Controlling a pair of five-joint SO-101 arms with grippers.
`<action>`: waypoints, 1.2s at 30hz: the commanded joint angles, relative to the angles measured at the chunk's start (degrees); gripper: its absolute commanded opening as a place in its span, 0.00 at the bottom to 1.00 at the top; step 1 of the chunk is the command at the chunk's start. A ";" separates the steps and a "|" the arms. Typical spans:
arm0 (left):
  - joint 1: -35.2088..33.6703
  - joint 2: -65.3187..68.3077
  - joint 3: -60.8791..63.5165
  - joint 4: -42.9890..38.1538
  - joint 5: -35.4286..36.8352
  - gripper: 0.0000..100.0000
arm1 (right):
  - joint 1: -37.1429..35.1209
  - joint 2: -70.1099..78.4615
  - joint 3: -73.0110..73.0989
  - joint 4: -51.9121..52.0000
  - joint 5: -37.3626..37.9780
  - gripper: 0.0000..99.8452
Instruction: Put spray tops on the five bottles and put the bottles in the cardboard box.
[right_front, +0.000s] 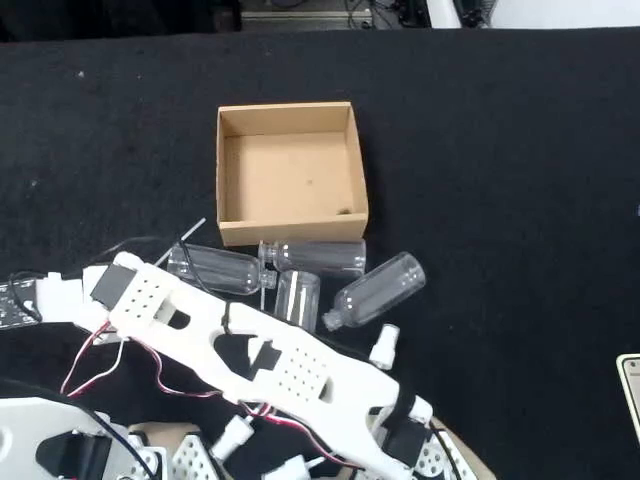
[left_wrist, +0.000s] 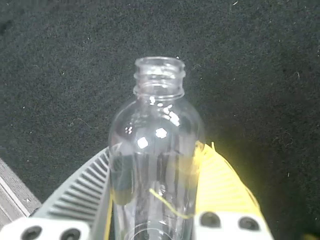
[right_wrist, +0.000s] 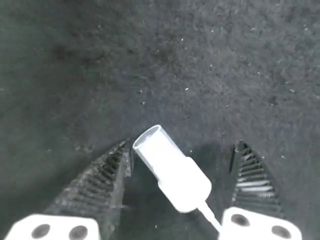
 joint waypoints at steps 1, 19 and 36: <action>-0.75 -0.44 -3.56 0.44 -0.62 0.05 | 1.41 -0.13 -4.79 -0.09 1.93 0.27; -0.75 -0.88 -3.30 0.53 -0.53 0.05 | 6.24 0.40 -20.88 3.34 -3.60 0.01; 10.15 -0.97 -25.54 27.08 6.95 0.05 | 15.30 -10.33 -47.96 18.11 -15.65 0.01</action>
